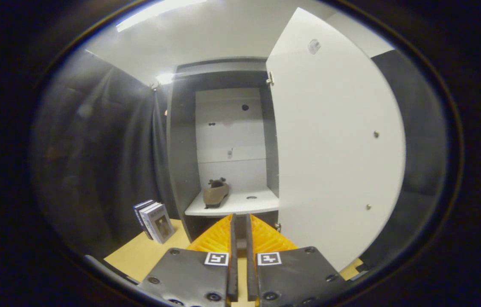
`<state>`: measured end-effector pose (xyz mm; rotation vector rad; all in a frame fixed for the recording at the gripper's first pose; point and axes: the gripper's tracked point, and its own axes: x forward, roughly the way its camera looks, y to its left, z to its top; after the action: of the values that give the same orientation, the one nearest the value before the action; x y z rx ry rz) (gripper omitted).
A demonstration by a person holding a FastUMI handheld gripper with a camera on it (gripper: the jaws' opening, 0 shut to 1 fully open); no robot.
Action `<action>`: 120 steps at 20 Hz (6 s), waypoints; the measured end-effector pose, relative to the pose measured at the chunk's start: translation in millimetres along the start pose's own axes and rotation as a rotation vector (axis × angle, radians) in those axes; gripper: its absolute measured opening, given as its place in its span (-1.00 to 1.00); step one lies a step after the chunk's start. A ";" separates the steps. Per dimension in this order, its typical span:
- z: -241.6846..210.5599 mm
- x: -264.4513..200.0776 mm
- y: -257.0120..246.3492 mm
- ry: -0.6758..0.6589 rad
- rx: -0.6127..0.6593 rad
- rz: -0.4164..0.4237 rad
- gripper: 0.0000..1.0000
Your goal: Open the shoe cabinet door, grab the shoes and put them into the shoe cabinet, then close the shoe cabinet door.
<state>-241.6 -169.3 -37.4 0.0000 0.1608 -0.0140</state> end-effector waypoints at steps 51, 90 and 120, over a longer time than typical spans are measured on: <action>-457.6 99.6 84.3 0.851 -0.218 0.096 -0.38; -78.9 222.8 15.8 0.267 -0.359 -0.110 -0.95; -56.6 426.2 -15.8 0.309 -0.431 -0.159 -0.95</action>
<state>169.7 -191.0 -161.4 -0.4423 0.4701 -0.1379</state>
